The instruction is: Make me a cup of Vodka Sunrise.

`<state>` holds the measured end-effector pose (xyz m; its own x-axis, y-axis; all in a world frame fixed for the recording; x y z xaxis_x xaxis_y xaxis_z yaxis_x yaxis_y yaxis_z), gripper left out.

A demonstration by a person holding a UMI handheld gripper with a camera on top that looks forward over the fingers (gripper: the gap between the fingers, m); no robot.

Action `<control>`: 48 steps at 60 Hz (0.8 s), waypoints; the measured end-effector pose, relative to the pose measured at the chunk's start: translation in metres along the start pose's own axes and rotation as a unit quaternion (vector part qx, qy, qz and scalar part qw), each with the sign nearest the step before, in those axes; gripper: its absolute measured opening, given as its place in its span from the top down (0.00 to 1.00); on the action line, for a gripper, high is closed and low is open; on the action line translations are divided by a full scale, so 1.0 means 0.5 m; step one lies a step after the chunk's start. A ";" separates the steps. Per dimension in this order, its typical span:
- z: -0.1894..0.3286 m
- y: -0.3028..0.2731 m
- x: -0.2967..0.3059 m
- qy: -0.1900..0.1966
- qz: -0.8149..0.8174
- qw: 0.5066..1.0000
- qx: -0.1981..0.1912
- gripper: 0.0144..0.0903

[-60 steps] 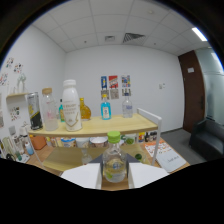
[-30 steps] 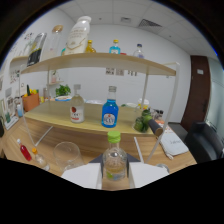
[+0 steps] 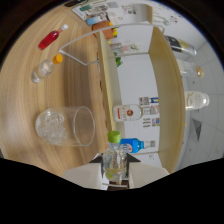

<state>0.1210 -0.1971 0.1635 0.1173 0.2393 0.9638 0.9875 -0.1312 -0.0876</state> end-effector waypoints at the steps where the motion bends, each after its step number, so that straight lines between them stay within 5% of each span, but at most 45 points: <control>1: 0.001 -0.001 0.002 0.002 -0.021 1.000 0.000 0.73; 16: 0.014 -0.009 0.030 0.036 -0.286 0.957 -0.016 0.73; 27: 0.007 -0.024 0.039 0.032 -0.317 0.948 -0.019 0.73; 37: -0.011 -0.048 0.067 0.032 -0.214 0.976 0.005 0.73; 48: -0.047 -0.050 0.144 0.042 0.134 0.989 0.050 0.73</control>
<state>0.1023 -0.1990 0.2410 0.3715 0.1271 0.9197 0.9280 -0.0820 -0.3636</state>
